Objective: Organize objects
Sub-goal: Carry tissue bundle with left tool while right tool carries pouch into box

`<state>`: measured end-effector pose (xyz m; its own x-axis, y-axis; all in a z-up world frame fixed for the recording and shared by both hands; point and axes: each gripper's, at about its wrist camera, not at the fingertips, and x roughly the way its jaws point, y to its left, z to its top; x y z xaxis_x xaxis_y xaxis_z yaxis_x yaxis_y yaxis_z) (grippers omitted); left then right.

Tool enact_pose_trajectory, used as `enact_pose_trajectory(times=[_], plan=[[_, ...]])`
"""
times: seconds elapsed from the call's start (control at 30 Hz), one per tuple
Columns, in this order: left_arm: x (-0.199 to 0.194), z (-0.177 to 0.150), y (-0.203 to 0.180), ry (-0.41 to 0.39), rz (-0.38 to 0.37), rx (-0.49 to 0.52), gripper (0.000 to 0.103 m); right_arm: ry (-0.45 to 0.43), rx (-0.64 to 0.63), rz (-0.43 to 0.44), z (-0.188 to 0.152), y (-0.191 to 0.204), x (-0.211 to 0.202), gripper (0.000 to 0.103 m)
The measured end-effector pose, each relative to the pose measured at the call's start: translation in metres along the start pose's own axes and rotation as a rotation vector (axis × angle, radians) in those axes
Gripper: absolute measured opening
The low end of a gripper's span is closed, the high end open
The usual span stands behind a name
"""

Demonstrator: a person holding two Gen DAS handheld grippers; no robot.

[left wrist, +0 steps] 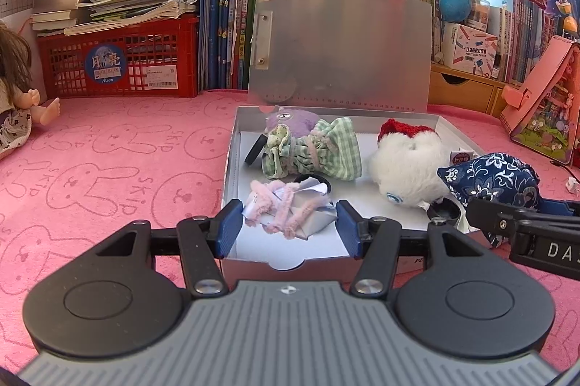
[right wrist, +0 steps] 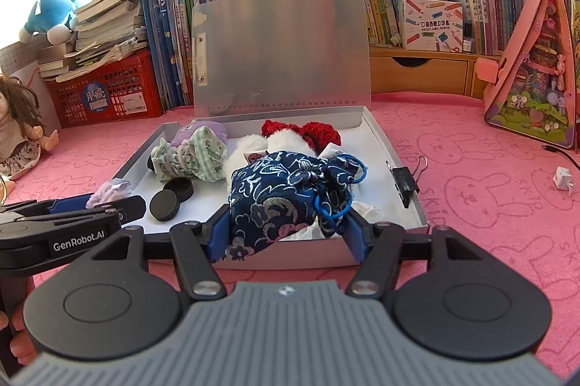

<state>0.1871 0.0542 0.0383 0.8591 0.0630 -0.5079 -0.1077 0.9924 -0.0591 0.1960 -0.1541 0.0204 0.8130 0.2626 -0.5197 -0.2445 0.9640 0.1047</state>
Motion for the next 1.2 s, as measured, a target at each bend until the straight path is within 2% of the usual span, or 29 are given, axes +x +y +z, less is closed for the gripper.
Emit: enact_pose_trajectory(times=[1.2], plan=[[0.047,0.011,-0.008,0.020,0.040,0.039,0.062,0.045,0.010,0.055,0.013,0.000,0.049,0.066]])
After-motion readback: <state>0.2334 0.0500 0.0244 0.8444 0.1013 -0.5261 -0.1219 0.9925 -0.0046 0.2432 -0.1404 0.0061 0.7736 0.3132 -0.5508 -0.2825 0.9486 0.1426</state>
